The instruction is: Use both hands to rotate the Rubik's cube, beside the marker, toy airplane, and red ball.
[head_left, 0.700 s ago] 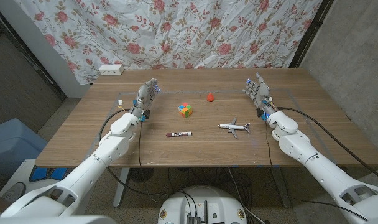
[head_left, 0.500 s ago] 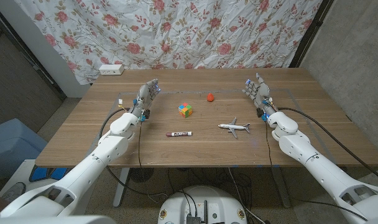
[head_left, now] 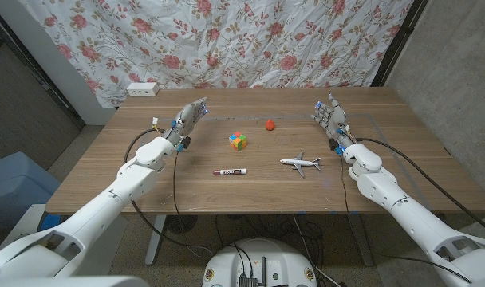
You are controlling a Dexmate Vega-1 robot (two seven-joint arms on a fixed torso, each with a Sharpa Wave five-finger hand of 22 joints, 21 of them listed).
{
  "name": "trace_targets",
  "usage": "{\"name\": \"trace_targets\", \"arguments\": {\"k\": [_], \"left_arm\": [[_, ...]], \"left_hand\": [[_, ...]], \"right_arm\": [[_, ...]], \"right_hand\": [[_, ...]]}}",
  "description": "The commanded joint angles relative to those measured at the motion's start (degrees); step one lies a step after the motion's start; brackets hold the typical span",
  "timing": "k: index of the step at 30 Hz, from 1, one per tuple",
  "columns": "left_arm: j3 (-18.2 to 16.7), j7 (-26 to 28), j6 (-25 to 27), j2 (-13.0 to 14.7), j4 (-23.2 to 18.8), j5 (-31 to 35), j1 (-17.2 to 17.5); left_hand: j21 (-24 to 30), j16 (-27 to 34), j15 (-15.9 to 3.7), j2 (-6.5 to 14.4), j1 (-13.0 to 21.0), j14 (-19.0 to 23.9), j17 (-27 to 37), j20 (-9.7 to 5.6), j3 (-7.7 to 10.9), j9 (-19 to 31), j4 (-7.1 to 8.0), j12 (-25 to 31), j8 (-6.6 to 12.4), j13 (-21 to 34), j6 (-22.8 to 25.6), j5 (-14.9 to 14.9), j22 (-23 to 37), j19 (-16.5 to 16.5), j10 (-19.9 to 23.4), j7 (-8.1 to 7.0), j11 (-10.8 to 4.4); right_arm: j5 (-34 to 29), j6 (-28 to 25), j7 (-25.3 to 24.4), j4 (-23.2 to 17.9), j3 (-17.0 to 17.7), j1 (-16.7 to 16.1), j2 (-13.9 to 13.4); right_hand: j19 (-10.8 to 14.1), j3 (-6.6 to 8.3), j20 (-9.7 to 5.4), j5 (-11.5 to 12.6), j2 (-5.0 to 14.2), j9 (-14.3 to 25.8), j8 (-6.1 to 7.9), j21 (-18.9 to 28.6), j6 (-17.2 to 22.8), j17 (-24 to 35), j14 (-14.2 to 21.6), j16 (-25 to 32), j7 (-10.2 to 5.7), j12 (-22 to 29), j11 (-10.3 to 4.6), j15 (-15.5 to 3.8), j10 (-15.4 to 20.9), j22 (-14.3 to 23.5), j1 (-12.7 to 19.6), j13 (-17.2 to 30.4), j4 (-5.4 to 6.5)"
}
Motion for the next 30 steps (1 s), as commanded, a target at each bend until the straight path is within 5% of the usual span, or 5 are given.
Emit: {"name": "trace_targets", "arguments": {"k": [1,10,30], "left_arm": [[1.46,-3.04,-1.08,2.53,-0.25,3.52,-1.37],[1.82,-3.36,0.43,5.5,-3.69,6.01,-0.68],[3.09,-4.8,3.39,13.25,-12.02,16.57,-1.73]], "left_hand": [[0.22,0.35,-1.03,-0.21,1.87,0.56,0.3,-1.97,0.32,0.17,-2.7,0.37,0.78,0.28,1.86,-0.28,0.18,0.43,1.44,-0.57,-1.05],[0.27,0.34,-1.66,-1.39,4.07,1.24,0.34,-2.54,0.05,0.2,-5.17,0.7,1.24,0.32,3.63,-0.56,0.16,1.06,3.85,-1.29,-2.61],[0.21,0.24,-2.65,-2.98,6.82,1.67,0.36,-2.65,-0.15,0.24,-5.72,0.42,1.34,0.37,4.61,-0.65,0.13,1.6,5.04,-2.82,-4.22]], "right_arm": [[0.2,0.59,0.25,0.77,0.02,0.22,0.53],[0.26,0.83,0.22,0.14,0.17,-0.35,0.29],[0.31,1.47,0.99,-0.96,0.23,-1.1,-0.22]], "right_hand": [[0.44,0.36,0.12,0.2,0.36,0.24,0.28,0.37,0.29,0.13,0.44,0.43,-0.06,0.26,-0.07,0.14,0.23,0.28,-0.03,0.04,0.1],[0.42,0.36,0.08,0.21,0.38,0.24,0.26,0.37,0.29,0.1,0.5,0.48,-0.06,0.26,-0.06,0.19,0.22,0.28,-0.02,0.04,0.12],[0.46,0.36,0.09,0.23,0.41,0.24,0.24,0.4,0.27,0.03,0.42,0.48,-0.12,0.29,-0.2,0.05,0.25,0.28,0.03,0.04,0.12]]}}
